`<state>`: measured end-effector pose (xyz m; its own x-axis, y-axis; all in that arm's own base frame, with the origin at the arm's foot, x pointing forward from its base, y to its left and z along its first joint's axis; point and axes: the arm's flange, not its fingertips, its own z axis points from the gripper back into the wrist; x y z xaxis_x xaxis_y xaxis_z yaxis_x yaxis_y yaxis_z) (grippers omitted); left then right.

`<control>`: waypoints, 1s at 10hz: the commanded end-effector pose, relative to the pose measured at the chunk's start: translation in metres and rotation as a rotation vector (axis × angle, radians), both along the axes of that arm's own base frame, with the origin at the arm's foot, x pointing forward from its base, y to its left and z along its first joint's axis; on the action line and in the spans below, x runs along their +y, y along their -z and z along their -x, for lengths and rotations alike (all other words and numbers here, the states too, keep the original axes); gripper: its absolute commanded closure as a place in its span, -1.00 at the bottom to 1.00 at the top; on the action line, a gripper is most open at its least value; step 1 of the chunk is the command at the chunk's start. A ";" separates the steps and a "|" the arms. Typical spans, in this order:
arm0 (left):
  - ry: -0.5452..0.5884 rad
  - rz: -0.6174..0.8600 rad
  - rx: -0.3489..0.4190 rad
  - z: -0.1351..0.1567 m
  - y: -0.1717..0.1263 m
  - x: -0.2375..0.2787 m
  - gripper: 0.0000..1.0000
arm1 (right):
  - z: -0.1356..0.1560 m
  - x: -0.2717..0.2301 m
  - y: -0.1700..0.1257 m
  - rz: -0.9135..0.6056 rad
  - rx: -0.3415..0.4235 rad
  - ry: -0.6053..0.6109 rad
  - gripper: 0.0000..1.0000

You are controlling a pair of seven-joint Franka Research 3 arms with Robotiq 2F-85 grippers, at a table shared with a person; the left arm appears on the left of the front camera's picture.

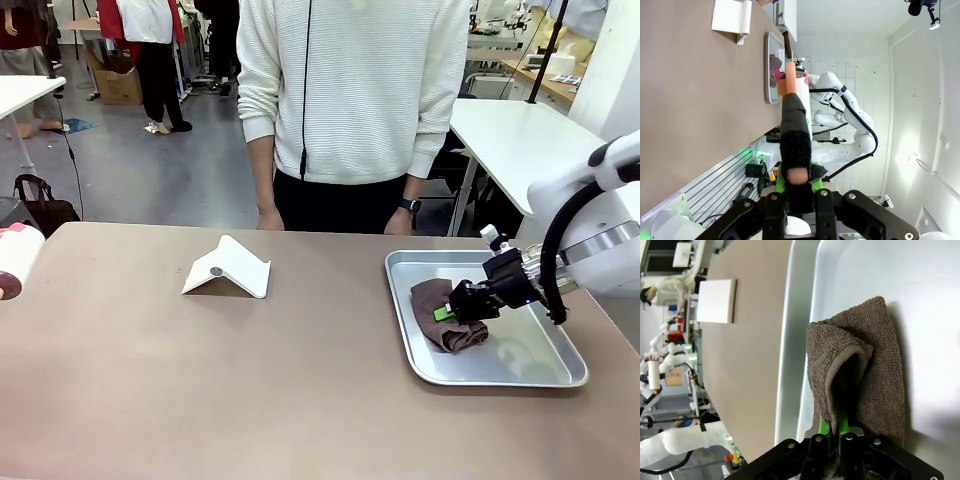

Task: Clean the surface of the table.
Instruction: Clean the area not pointed to by the person.

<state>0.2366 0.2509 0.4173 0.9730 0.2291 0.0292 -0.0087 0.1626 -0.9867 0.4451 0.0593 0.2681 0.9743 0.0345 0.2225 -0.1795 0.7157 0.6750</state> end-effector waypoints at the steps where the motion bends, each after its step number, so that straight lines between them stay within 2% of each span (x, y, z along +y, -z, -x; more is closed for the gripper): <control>1: -0.013 0.013 0.005 -0.001 -0.005 -0.001 0.56 | 0.000 0.020 0.005 -0.012 0.021 -0.030 0.86; 4: -0.013 0.013 0.005 -0.001 -0.005 -0.001 0.56 | -0.001 0.025 0.005 0.014 0.019 -0.045 0.86; 10: -0.013 0.013 0.005 -0.001 -0.005 -0.001 0.56 | -0.001 -0.087 -0.025 -0.028 0.022 0.202 0.86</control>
